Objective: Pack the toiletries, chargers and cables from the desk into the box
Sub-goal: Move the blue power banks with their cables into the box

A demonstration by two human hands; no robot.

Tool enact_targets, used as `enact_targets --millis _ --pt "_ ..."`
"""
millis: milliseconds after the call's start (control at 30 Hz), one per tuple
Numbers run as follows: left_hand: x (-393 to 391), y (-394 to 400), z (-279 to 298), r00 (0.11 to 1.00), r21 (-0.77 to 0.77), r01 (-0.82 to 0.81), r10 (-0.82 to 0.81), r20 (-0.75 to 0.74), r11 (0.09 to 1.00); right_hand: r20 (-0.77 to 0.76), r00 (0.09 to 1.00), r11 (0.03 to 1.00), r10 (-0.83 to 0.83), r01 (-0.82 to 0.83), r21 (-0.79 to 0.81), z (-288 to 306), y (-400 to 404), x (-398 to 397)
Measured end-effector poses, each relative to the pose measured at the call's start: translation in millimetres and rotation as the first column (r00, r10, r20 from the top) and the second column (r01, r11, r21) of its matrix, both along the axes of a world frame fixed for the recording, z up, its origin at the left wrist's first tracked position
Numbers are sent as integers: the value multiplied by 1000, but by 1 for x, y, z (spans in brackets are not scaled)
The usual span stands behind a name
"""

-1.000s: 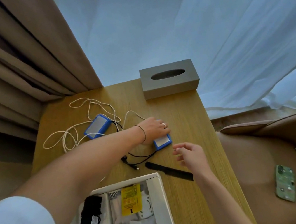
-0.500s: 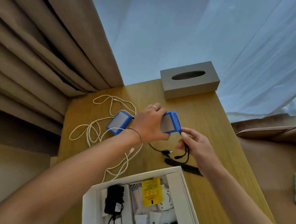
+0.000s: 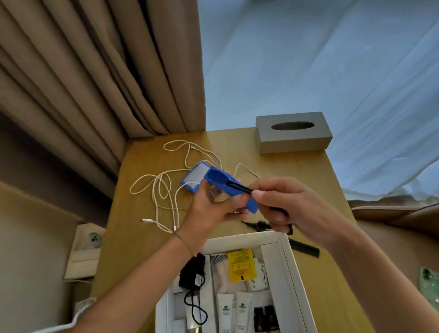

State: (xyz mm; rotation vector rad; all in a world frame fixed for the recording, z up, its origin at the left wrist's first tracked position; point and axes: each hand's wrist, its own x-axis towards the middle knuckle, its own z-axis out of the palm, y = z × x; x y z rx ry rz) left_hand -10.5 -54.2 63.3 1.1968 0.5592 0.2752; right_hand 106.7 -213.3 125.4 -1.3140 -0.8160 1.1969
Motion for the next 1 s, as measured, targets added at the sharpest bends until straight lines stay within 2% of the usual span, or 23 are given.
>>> enact_targets --millis 67,133,167,200,233,267,333,367,433,500,633,800,900,1000 --pt "-27 4 3 985 -271 142 -109 131 952 36 997 997 66 -65 -35 12 2 -14" --pt "-50 11 5 934 -503 330 -201 295 799 68 988 990 135 -132 -52 19 1 -26" --pt "-58 14 4 917 -569 380 -217 333 729 94 980 983 176 -170 -64 20 1 -32" --pt "-63 15 3 919 -603 384 -227 322 699 135 967 975 216 -205 -85 19 -1 -37" --pt "-65 15 1 934 -605 353 -238 265 713 184 951 966 249 -230 -118 16 -2 -43" --pt "-65 13 -1 954 -571 298 -242 175 764 227 934 957 277 -246 -155 12 -3 -49" --pt "-64 7 -4 974 -448 202 -227 -1 871 249 912 937 325 -275 -215 1 -8 -60" --pt "-65 5 -6 970 -403 191 -234 -60 895 245 904 925 352 -296 -237 -4 -11 -64" --pt "-70 5 -11 949 -372 221 -286 -130 902 270 871 897 410 -332 -292 -15 -18 -71" --pt "-79 9 -16 912 -347 295 -371 -174 890 363 802 862 474 -338 -379 -27 -24 -77" --pt "-93 5 -37 816 -322 386 -482 -318 865 478 660 763 580 -233 -603 -57 -36 -96" --pt "-89 -16 -68 840 -323 198 -330 -431 926 640 411 710 649 -25 -704 -88 -42 -119" --pt "-78 -25 -83 852 -299 102 -239 -465 949 661 303 685 687 35 -728 -102 -46 -122" --pt "-68 -34 -96 852 -231 -25 -100 -513 973 677 251 687 692 63 -724 -112 -50 -123"
